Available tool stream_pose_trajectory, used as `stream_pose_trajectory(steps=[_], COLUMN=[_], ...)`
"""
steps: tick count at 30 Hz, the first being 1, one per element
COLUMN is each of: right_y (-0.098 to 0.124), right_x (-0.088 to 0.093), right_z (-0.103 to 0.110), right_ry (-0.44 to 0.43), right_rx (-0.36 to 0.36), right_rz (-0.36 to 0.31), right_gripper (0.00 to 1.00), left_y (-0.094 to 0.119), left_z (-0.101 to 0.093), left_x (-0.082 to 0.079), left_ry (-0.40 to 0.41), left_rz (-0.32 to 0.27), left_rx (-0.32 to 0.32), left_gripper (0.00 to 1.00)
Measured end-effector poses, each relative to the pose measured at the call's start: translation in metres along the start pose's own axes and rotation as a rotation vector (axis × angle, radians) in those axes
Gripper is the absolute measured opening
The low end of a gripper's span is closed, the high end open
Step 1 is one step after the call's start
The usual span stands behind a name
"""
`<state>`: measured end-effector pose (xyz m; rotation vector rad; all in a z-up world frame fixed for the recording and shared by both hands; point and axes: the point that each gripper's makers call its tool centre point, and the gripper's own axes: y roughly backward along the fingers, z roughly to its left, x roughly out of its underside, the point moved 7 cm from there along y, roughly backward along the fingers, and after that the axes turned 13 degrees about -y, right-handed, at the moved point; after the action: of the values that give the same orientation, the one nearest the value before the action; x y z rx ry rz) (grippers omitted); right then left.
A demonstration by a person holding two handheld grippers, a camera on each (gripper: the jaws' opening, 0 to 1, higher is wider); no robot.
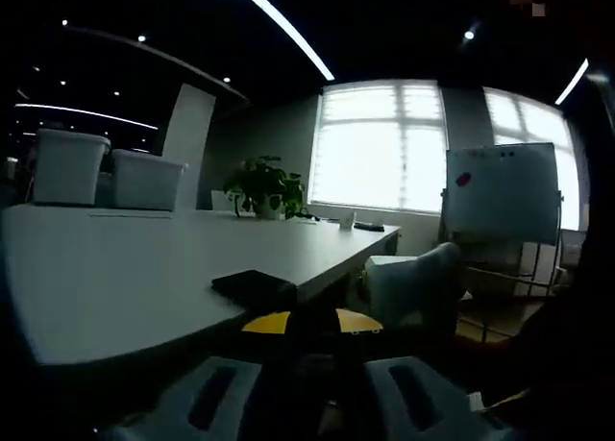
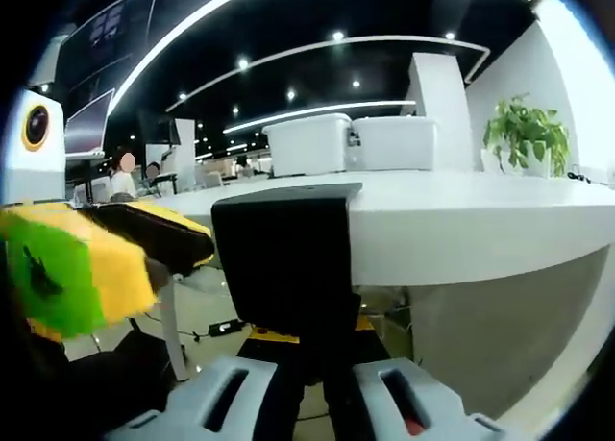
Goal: Clamp the fixed fixture on the desktop, loosen the retaining clip, secure it to the edge of the desk, and tighten the retaining clip.
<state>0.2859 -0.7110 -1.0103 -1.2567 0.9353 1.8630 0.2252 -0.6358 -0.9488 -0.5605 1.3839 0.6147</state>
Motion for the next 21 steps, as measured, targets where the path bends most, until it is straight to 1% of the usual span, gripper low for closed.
stream_pose_trajectory(steps=[5, 7, 9, 14, 18, 21], right_y=[0.001, 0.001, 0.000, 0.001, 0.003, 0.004], right_x=[0.000, 0.000, 0.000, -0.001, -0.001, -0.001], right_z=[0.001, 0.002, 0.001, 0.002, 0.002, 0.002], right_ry=[0.010, 0.011, 0.012, 0.021, 0.034, 0.034], right_rx=[0.003, 0.003, 0.003, 0.007, 0.014, 0.014], right_rz=[-0.002, -0.003, -0.003, -0.005, -0.008, -0.010], right_gripper=[0.04, 0.04, 0.04, 0.04, 0.04, 0.04], left_y=[-0.009, -0.010, -0.011, -0.014, -0.016, -0.017], left_z=[0.007, 0.009, 0.010, 0.009, 0.011, 0.011], left_x=[0.005, 0.006, 0.007, 0.007, 0.006, 0.005], left_ry=[0.003, 0.003, -0.002, -0.009, -0.047, -0.055], left_rz=[-0.001, -0.001, -0.001, -0.005, -0.015, -0.017], left_rx=[-0.009, -0.017, -0.019, -0.012, -0.028, -0.023], left_gripper=[0.13, 0.11, 0.09, 0.08, 0.03, 0.02])
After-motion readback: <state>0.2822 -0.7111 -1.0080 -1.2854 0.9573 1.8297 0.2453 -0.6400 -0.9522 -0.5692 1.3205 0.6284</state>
